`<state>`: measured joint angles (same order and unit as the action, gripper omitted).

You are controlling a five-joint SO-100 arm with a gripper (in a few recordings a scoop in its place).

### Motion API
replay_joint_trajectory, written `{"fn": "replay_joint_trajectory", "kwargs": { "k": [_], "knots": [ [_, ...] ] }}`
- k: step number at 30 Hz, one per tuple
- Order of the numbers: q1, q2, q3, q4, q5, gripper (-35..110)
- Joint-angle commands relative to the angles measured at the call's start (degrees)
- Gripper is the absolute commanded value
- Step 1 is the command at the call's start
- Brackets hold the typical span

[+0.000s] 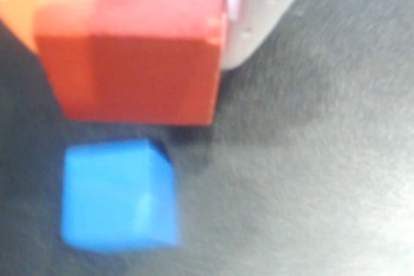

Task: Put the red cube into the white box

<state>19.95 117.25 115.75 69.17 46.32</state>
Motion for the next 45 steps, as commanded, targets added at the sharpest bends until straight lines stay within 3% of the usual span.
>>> {"fn": "replay_joint_trajectory", "kwargs": {
  "k": [1,16,26,45],
  "knots": [
    [3.5,4.6,-1.2,2.5,3.8,0],
    [19.5,11.4,-7.6,20.1,12.3,0],
    [30.9,16.9,-3.1,23.1,9.7,0],
    [42.9,27.4,7.5,27.7,6.7,0]
  ]
}}
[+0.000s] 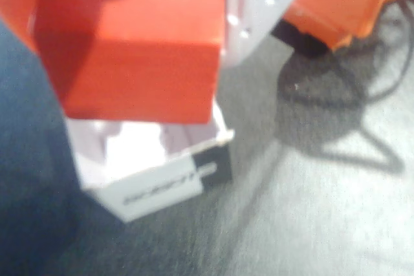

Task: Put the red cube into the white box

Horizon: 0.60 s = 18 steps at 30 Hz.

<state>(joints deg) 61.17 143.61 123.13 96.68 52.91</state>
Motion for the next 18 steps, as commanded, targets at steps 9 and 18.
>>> {"fn": "replay_joint_trajectory", "kwargs": {
  "k": [9,18],
  "knots": [
    [6.7,0.8,1.9,-0.7,1.5,0],
    [8.3,1.3,8.5,-6.8,5.3,0]
  ]
}}
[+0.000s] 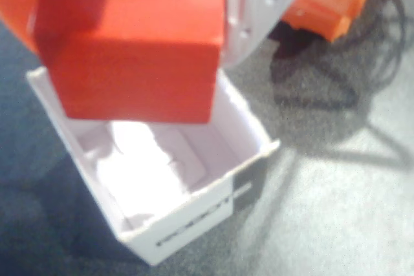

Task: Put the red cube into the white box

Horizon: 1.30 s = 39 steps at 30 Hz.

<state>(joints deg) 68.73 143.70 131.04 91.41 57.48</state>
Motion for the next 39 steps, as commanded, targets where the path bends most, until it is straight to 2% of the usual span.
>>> {"fn": "replay_joint_trajectory", "kwargs": {
  "k": [1,18,27,34,39],
  "knots": [
    [1.5,1.2,1.2,-1.8,0.6,0],
    [2.6,6.3,8.3,-6.9,-1.0,1],
    [0.9,11.9,10.2,-5.6,0.2,11],
    [-0.1,13.8,10.1,-5.4,-2.8,21],
    [0.4,15.3,9.9,-4.7,-3.3,20]
  ]
}}
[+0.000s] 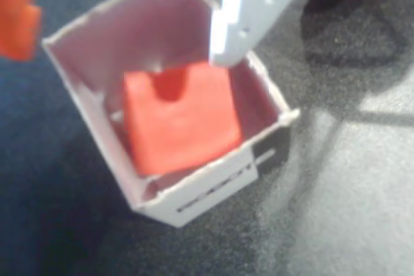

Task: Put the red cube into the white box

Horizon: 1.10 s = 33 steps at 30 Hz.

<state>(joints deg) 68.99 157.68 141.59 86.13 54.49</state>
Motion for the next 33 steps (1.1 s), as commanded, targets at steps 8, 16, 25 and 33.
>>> {"fn": "replay_joint_trajectory", "kwargs": {
  "k": [8,16,25,33],
  "knots": [
    [0.9,2.4,-0.6,-0.1,-0.3,0],
    [-6.4,-6.9,-4.7,-7.6,1.0,0],
    [-32.4,-17.0,-8.8,-13.4,13.4,0],
    [-53.5,-17.8,-9.2,-12.9,24.7,0]
  ]
}}
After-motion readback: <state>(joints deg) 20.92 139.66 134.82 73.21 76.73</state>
